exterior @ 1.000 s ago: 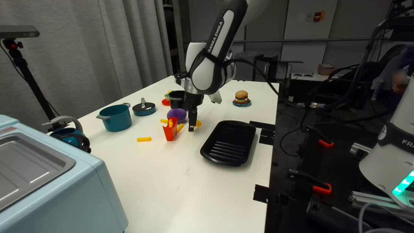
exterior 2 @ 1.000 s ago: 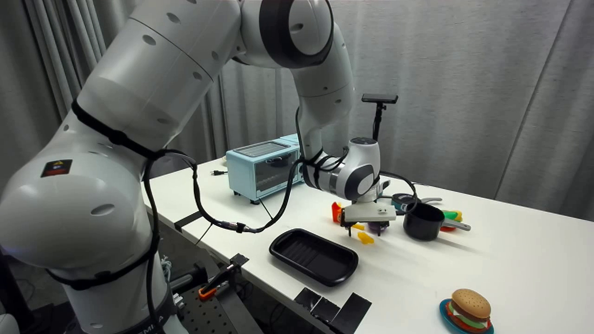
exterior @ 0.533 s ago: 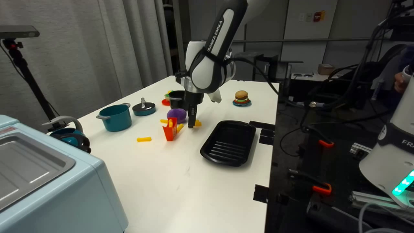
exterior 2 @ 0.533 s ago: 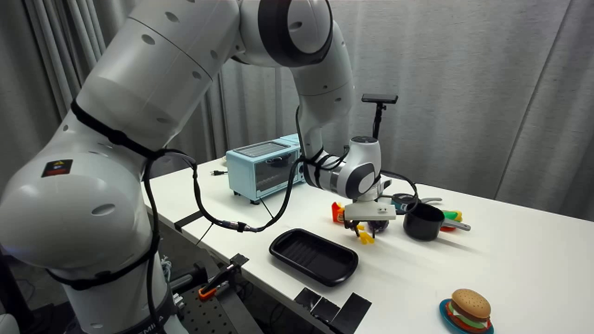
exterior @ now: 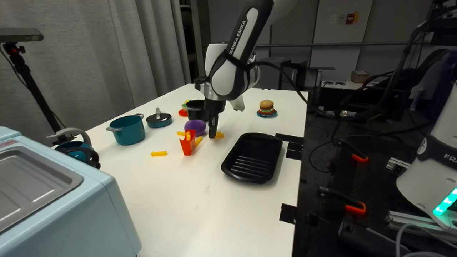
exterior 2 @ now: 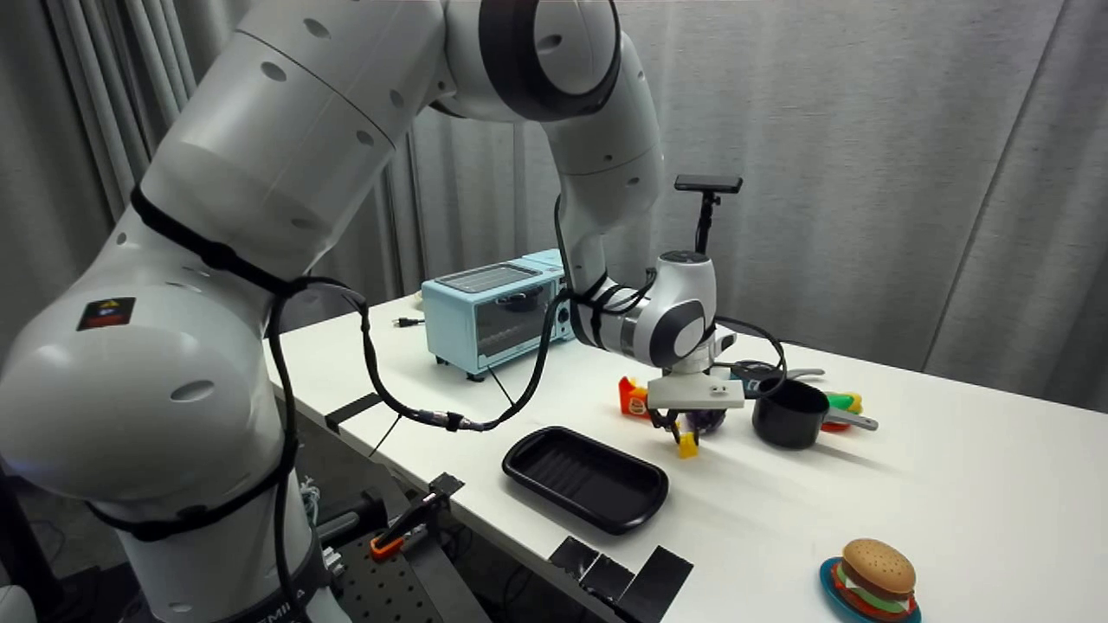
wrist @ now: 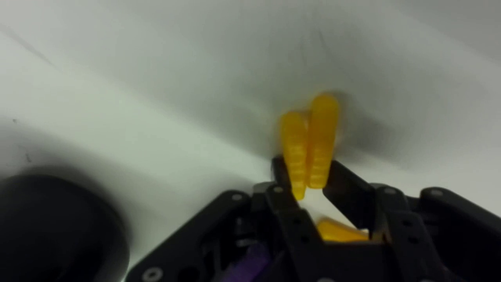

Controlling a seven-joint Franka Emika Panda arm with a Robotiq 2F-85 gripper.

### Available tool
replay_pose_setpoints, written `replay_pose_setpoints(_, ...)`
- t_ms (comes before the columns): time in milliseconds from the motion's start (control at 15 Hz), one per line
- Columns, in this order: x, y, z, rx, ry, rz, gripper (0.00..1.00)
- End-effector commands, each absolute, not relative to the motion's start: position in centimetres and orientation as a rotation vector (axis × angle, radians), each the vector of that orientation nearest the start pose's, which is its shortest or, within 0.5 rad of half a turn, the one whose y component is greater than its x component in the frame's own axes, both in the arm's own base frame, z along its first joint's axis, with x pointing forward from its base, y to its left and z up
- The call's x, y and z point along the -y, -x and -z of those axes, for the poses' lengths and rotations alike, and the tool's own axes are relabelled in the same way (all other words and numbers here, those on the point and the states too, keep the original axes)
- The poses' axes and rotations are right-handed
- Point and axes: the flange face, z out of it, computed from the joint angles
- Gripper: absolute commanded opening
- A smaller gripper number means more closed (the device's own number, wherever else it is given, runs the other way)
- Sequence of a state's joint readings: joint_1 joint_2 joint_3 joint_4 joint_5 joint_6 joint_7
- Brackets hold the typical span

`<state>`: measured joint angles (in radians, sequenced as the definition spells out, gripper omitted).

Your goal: Put the toy frech-fry in the red container

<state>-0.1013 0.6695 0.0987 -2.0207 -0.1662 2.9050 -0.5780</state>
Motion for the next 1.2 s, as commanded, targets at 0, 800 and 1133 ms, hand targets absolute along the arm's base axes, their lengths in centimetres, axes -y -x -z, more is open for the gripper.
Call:
replay_pose_setpoints(0,-0.1,-61.9,-16.4,1.079,3.001,0.291,0.08)
replay_pose_setpoints(800,-7.1,-61.0,-22.3,0.879,2.829,0.365,0.08)
replay_pose_setpoints(1133,-8.5,-61.1,-23.2,0.781,2.756,0.469,0.08)
